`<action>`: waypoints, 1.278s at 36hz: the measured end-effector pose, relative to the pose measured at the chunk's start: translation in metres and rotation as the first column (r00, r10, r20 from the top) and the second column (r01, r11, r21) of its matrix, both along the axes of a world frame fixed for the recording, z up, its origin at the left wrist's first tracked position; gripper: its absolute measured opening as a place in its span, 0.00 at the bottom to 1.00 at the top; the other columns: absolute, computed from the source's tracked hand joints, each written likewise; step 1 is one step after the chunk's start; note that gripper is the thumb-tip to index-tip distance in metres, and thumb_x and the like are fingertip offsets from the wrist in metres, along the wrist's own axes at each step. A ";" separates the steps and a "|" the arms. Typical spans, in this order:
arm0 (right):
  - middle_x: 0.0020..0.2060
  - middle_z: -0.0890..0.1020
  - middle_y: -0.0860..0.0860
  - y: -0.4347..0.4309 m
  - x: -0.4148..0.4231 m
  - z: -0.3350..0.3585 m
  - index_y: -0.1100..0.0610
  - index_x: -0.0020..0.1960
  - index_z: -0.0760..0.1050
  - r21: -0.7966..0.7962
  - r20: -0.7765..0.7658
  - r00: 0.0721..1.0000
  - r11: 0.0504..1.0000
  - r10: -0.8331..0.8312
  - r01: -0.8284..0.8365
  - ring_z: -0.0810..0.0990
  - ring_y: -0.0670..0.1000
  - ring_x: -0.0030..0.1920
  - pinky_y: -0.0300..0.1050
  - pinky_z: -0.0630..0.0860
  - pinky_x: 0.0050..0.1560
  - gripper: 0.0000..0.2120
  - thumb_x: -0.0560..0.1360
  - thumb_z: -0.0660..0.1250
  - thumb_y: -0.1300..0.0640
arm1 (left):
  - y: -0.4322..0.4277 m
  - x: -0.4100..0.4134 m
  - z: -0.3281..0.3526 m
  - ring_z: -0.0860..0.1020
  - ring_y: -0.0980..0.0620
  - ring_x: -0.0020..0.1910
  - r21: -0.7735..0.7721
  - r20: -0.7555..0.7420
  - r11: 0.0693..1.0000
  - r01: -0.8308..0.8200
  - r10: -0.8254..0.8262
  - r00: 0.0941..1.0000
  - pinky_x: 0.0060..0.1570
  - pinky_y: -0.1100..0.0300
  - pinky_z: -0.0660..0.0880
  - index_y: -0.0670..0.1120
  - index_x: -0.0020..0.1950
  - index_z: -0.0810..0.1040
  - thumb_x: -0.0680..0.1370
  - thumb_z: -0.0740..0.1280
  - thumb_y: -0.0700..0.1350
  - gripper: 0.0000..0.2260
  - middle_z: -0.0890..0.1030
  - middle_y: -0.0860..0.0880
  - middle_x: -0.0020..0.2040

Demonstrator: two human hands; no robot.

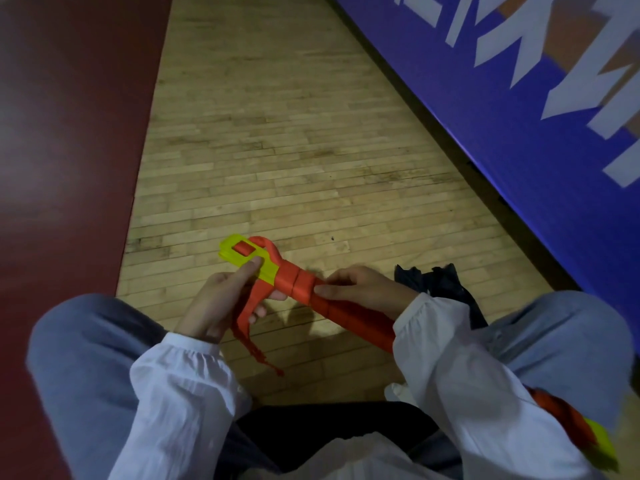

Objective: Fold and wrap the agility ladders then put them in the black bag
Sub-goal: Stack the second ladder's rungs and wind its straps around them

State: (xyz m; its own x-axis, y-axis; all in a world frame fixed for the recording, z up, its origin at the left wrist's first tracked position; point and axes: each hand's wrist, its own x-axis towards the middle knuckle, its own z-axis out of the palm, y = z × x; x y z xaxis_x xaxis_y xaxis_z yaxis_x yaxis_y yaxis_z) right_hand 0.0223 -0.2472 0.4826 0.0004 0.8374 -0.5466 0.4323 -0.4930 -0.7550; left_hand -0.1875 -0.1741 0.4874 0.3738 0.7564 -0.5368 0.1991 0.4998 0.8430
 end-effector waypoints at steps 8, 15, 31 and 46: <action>0.46 0.82 0.49 0.001 -0.001 0.009 0.56 0.55 0.79 0.075 -0.026 0.999 0.996 -0.038 0.040 0.81 0.49 0.46 0.40 0.76 0.47 0.17 0.72 0.72 0.47 | 0.000 0.003 0.007 0.75 0.54 0.21 -0.060 0.059 0.998 0.006 -0.002 0.998 0.20 0.67 0.71 0.37 0.48 0.77 0.81 0.59 0.52 0.18 0.85 0.43 0.36; 0.46 0.81 0.48 0.000 -0.001 0.019 0.53 0.53 0.79 0.220 0.048 0.999 0.975 -0.023 0.012 0.79 0.46 0.45 0.38 0.73 0.45 0.14 0.70 0.75 0.49 | 0.006 -0.001 0.016 0.76 0.53 0.22 -0.065 0.053 0.992 0.106 -0.103 0.993 0.19 0.66 0.71 0.41 0.52 0.77 0.81 0.58 0.52 0.16 0.85 0.41 0.43; 0.44 0.79 0.46 -0.005 -0.016 0.016 0.49 0.43 0.71 0.366 0.234 0.971 0.930 -0.046 -0.044 0.77 0.48 0.46 0.44 0.74 0.48 0.16 0.66 0.78 0.50 | 0.009 0.004 0.025 0.78 0.50 0.25 0.007 -0.022 0.998 0.061 -0.061 0.998 0.21 0.64 0.72 0.40 0.55 0.78 0.68 0.61 0.68 0.33 0.84 0.38 0.44; 0.45 0.79 0.47 -0.011 -0.020 0.010 0.48 0.42 0.66 0.428 0.332 0.943 0.890 0.004 -0.155 0.78 0.48 0.44 0.38 0.69 0.40 0.19 0.66 0.78 0.51 | 0.001 0.014 0.013 0.69 0.51 0.17 0.071 -0.168 0.991 -0.117 0.128 0.977 0.21 0.66 0.67 0.37 0.37 0.78 0.75 0.67 0.58 0.23 0.80 0.42 0.26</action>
State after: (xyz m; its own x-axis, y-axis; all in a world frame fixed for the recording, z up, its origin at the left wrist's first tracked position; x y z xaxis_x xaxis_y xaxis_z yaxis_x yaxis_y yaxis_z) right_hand 0.0021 -0.2580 0.4927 0.0316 0.9945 -0.1003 0.7061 -0.0933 -0.7019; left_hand -0.1731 -0.1735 0.5002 0.1826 0.8235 -0.5372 0.2841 0.4789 0.8306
